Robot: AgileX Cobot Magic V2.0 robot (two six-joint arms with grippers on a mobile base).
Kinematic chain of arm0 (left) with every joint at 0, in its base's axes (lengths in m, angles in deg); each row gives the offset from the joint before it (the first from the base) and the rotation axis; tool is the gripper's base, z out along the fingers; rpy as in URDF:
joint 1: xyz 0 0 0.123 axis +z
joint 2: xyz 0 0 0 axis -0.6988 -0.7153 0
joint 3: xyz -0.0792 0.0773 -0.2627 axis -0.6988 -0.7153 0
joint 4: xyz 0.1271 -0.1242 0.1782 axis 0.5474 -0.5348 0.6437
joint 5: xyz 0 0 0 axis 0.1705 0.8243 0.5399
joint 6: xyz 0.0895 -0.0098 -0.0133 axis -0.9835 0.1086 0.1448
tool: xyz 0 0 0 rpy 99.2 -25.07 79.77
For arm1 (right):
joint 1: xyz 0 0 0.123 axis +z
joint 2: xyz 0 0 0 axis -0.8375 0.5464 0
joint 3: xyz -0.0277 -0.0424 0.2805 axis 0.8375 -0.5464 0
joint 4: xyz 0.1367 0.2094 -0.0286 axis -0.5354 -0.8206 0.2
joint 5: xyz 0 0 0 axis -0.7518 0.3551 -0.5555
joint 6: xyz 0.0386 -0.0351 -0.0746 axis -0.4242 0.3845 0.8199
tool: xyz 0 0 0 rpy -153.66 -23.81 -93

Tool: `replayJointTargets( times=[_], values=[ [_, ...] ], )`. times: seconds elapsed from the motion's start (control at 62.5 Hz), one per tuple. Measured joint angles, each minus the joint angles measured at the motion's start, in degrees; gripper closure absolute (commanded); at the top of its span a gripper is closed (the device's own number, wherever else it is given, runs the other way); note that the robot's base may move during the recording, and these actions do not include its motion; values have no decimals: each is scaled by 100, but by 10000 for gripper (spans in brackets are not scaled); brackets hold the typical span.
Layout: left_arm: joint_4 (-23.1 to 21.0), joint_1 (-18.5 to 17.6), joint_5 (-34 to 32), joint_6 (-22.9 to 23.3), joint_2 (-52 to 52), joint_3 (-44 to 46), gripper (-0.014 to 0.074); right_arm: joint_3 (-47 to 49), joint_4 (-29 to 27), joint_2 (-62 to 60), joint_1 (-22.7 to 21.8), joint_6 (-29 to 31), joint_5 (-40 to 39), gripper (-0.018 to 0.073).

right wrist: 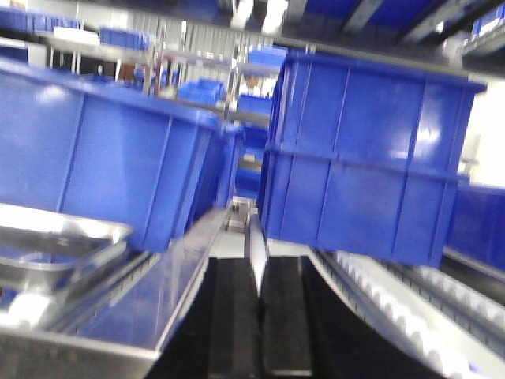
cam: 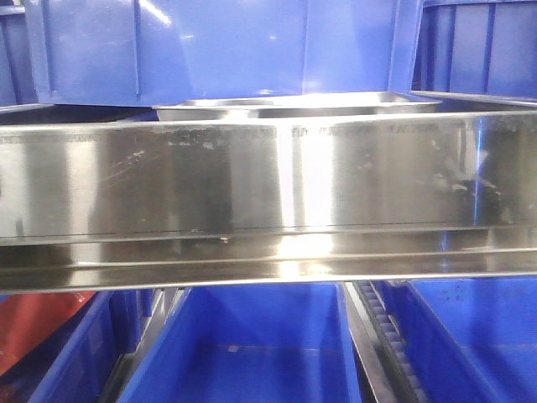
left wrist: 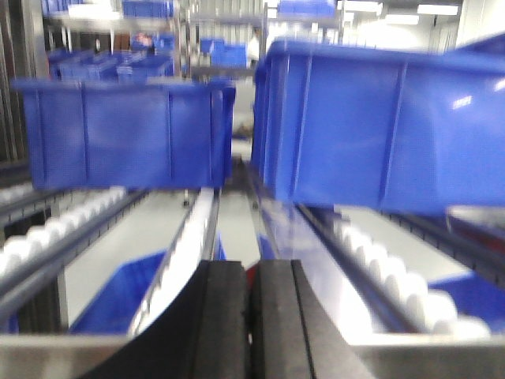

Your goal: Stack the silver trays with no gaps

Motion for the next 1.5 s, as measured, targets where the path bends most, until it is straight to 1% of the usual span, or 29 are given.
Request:
replayJointTargets(
  times=[0.128, 0.224, 0.304, 0.368, 0.416, 0.48, 0.608, 0.639, 0.671, 0.703, 0.767, 0.815, 0.879, 0.975, 1.055, 1.151, 1.247, 1.343, 1.503],
  values=[
    [-155, 0, -481, 0, 0, 0, 613, 0, -59, 0, 0, -93, -386, 620],
    [-194, 0, -977, 0, 0, 0, 613, 98, -253, -4, 0, -627, -387, 620],
    [-222, 0, -1069, 0, 0, 120, 613, 360, -372, -4, 0, -1063, -43, 620],
    [-258, 0, -900, 0, 0, 337, 613, 712, -414, -13, 0, -1238, 402, 620],
    [-258, 0, -623, 0, 2, 588, 613, 961, -438, -13, 0, -1313, 803, 620],
    [-258, 4, -50, 0, 12, 988, 613, 1331, -461, -21, 0, -1354, 1278, 620],
    [-320, 4, 1354, 0, -39, 1745, 613, 2008, -461, 27, 8, -1365, 2272, 620],
    [-320, 4, 1642, 0, -104, 1889, 613, 2174, -466, 110, 8, -1376, 2593, 620],
    [-342, 4, 2083, 0, -201, 2080, 613, 2346, -475, 255, 23, -1376, 3055, 620],
    [-342, 4, 2321, 0, -286, 2218, 613, 2442, -489, 402, 28, -1376, 3305, 620],
    [-342, 4, 2565, 0, -422, 2434, 613, 2642, -588, 699, 37, -1388, 3825, 620],
    [-342, 4, 2636, 0, -493, 2537, 613, 2768, -738, 874, 37, -1388, 4070, 620],
    [-342, 4, 2679, 0, -526, 2610, 613, 2852, -863, 1038, 37, -1399, 4201, 620],
    [-342, 4, 2679, 0, -539, 2664, 613, 2963, -1020, 1239, 37, -1399, 4115, 620],
    [-450, 4, 2702, 0, -542, 2661, 613, 3029, -1239, 1281, 37, -1399, 3911, 620],
    [-912, 4, 2702, 0, -552, 2661, 613, 3216, -1489, 1308, 37, -1399, 3823, 620],
    [-1451, 4, 2722, 0, -552, 2666, 613, 3446, -1548, 1429, 37, -1312, 3957, 620],
    [-1630, 4, 2832, -162, -622, 2720, 613, 3734, -1560, 1718, 37, -1062, 4255, 620],
    [-1705, 4, 2914, -363, -1070, 2970, 613, 4109, -1568, 2453, 37, -879, 4626, 620]
  ],
)
